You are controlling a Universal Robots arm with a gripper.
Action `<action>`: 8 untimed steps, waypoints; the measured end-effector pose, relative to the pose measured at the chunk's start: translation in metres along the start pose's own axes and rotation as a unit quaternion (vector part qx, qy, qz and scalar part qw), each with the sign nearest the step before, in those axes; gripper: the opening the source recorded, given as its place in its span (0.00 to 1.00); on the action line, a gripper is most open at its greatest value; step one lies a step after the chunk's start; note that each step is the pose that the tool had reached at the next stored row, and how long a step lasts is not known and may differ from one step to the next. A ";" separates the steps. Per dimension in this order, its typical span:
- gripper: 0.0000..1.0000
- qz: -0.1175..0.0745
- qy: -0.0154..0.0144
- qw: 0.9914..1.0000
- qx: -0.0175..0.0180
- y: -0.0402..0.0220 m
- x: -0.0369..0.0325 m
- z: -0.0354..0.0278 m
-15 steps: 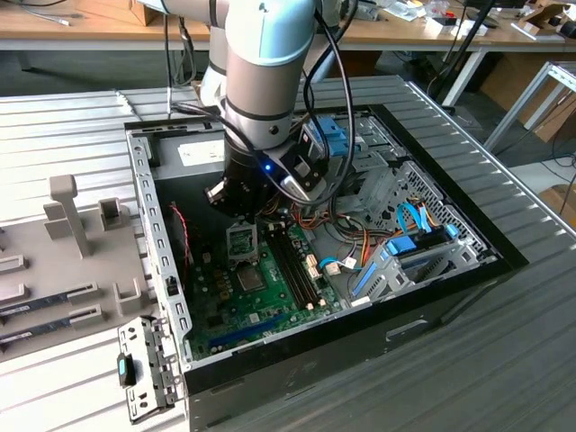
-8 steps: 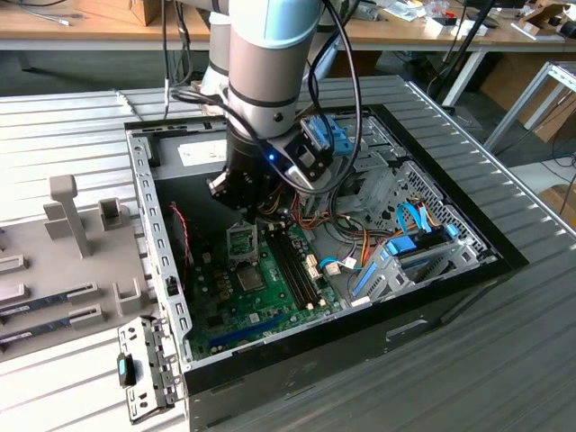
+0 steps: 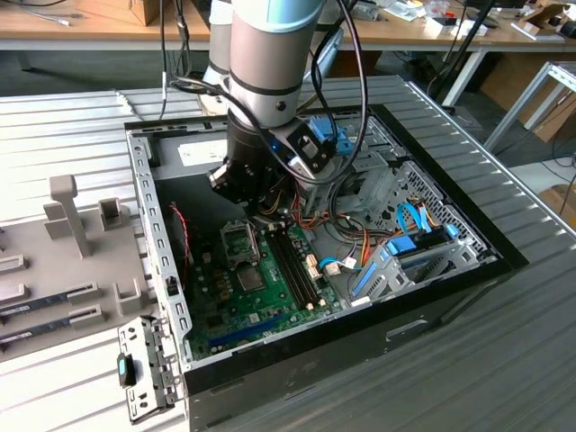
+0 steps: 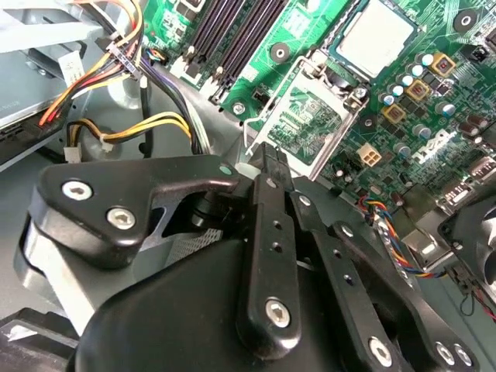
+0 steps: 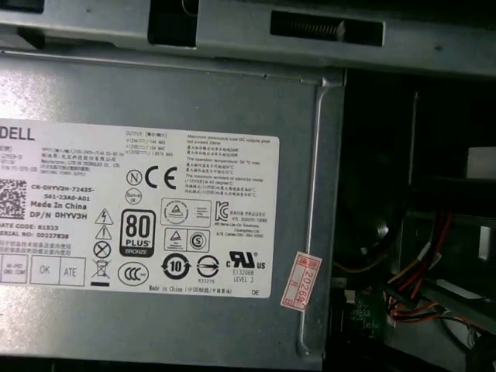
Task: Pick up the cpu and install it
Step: 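Close the cpu cover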
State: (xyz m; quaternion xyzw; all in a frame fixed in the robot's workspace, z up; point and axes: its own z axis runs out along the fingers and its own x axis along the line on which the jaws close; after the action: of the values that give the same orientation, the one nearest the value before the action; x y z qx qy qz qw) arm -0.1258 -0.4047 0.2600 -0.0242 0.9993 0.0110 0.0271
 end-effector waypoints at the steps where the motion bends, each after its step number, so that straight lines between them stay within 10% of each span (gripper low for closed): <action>1: 0.11 0.000 0.000 1.000 0.000 -0.0017 0.0001 0.0000; 8: 0.11 0.000 0.000 1.000 0.003 -0.0204 0.0011 0.0001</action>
State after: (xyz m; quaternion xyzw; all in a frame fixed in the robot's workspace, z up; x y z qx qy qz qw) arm -0.1259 -0.4251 0.2594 -0.0242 0.9993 0.0083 0.0271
